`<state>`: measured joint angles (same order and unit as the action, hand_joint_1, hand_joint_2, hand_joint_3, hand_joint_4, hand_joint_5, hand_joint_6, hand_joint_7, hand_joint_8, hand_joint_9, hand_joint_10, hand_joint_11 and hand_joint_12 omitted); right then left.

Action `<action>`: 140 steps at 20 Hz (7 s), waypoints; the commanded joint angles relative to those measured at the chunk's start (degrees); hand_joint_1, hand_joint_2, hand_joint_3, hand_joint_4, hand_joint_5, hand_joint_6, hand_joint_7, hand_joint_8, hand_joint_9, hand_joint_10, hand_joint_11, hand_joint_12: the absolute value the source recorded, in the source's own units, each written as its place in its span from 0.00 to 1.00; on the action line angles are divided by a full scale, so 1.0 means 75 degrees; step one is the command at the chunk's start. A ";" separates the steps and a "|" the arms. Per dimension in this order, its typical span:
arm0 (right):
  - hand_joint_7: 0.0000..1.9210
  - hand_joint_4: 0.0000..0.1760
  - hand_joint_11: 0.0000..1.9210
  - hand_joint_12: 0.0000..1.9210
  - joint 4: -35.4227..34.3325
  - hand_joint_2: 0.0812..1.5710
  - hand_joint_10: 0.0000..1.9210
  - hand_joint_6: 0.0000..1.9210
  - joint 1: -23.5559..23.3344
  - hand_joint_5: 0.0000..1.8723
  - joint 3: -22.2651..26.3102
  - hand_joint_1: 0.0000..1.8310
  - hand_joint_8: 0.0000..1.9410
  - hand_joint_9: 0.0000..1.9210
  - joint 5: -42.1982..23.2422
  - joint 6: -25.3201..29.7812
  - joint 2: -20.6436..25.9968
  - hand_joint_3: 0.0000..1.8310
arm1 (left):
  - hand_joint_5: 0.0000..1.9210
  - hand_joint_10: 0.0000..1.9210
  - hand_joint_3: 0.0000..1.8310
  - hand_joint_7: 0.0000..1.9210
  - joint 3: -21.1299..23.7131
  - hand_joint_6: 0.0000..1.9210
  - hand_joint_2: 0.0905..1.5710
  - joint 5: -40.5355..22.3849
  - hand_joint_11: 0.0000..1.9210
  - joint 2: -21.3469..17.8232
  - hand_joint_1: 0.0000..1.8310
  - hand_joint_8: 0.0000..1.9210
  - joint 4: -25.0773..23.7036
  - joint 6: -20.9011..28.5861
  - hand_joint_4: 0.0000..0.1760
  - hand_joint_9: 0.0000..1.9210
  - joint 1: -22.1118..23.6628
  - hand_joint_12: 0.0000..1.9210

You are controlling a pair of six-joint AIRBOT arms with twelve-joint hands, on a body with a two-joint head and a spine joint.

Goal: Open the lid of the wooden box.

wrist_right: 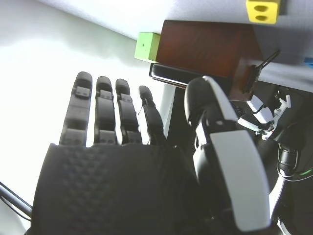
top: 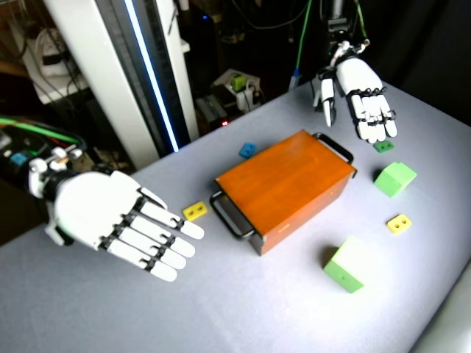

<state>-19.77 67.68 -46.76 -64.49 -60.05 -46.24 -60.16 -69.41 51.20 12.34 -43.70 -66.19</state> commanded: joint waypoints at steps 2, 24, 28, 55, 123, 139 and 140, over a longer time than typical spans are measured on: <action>0.00 0.00 0.00 0.00 0.0044 0.88 0.00 0.00 -0.0067 0.00 -0.0058 0.29 0.00 0.00 -0.0951 0.0011 -0.0037 0.01 | 0.00 0.00 0.01 0.00 -0.0033 0.00 0.86 -0.0893 0.00 -0.0002 0.13 0.00 0.0075 0.0016 0.00 0.00 0.0000 0.00; 0.00 0.00 0.01 0.01 0.0524 0.86 0.00 0.01 -0.0921 0.03 -0.0660 0.35 0.00 0.00 0.0647 0.0011 -0.0723 0.00 | 0.07 0.00 0.00 0.02 -0.0212 0.00 0.87 0.0301 0.00 0.0178 0.09 0.00 -0.0648 0.0299 0.00 0.00 0.0093 0.00; 0.00 0.00 0.00 0.00 0.0541 0.87 0.00 0.00 -0.1041 0.03 -0.0787 0.34 0.00 0.00 0.0942 0.0011 -0.0862 0.00 | 0.07 0.00 0.00 0.01 -0.0260 0.00 0.87 0.0406 0.00 0.0255 0.08 0.00 -0.0760 0.0402 0.00 0.00 0.0118 0.00; 0.00 0.00 0.00 0.00 0.0910 0.86 0.00 0.00 -0.1572 0.00 -0.1130 0.31 0.00 0.00 0.1725 0.0032 -0.1324 0.00 | 0.00 0.00 0.00 0.00 -0.0396 0.00 0.86 0.0768 0.00 0.0445 0.13 0.00 -0.1071 0.0604 0.17 0.00 0.0265 0.00; 0.00 0.00 0.00 0.19 0.1764 0.92 0.00 0.00 -0.1543 0.00 -0.1126 0.18 0.00 0.00 0.0857 0.1289 -0.1100 0.00 | 0.00 0.00 0.00 0.00 -0.0330 0.00 0.85 -0.0113 0.00 0.0358 0.34 0.00 -0.1263 0.0949 0.75 0.00 0.0298 0.00; 0.00 0.00 0.00 0.59 0.1697 0.94 0.00 0.00 -0.1738 0.00 -0.1110 0.16 0.00 0.00 0.0223 0.1290 -0.0714 0.00 | 0.00 0.00 0.00 0.00 -0.0290 0.00 0.84 -0.1143 0.00 0.0138 0.30 0.00 -0.0822 0.0641 0.34 0.00 0.0462 0.00; 0.00 0.00 0.00 0.61 0.1682 0.93 0.00 0.00 -0.1809 0.00 -0.1135 0.18 0.00 0.00 0.0222 0.1249 -0.0714 0.00 | 0.00 0.00 0.00 0.00 -0.0318 0.00 0.84 -0.1169 0.00 0.0146 0.31 0.00 -0.0771 0.0603 0.37 0.00 0.0532 0.00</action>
<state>-6.44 55.00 -54.96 -54.74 -50.85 -51.99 -62.19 -70.43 52.71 5.45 -39.18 -62.61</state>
